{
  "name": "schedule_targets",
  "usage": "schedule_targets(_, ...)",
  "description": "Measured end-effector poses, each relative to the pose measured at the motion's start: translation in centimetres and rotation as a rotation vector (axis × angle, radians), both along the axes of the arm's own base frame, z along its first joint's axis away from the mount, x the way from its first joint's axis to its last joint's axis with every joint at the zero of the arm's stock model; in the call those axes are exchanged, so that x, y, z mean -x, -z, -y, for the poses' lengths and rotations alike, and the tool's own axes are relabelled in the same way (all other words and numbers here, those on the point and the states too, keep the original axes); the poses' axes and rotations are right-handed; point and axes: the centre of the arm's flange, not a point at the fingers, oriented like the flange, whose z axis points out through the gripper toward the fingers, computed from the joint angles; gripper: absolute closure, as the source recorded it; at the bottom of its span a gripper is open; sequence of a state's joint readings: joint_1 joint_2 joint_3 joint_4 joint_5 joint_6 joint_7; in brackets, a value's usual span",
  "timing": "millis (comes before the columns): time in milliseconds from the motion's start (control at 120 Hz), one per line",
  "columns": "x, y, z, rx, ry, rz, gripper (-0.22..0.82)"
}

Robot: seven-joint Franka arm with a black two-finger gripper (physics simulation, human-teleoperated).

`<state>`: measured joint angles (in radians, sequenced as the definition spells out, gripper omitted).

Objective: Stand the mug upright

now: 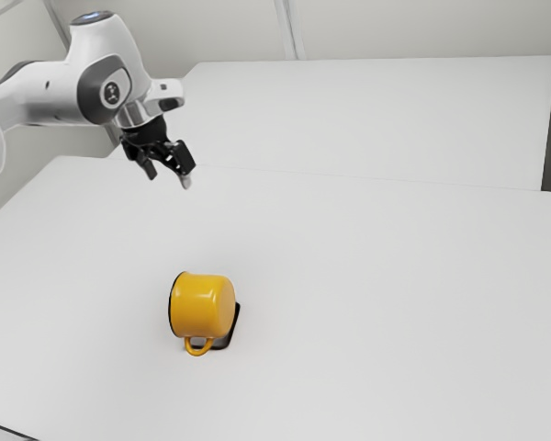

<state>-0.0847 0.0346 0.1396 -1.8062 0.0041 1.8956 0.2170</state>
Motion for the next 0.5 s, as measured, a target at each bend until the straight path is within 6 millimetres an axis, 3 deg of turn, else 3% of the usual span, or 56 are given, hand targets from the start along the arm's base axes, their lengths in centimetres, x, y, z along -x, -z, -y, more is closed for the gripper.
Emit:
schedule_targets(100, 1.4, 1.0, -0.7, 0.005, -0.01, -0.02, 0.0)
schedule_targets(217, 3.6, 4.5, -0.9, 0.113, -0.052, -0.045, 0.0)
schedule_targets(300, 5.1, 5.9, -1.8, 0.202, -0.098, -0.046, 0.0)
schedule_targets(500, 5.6, 10.2, -4.4, 0.388, -0.179, -0.062, 0.0)
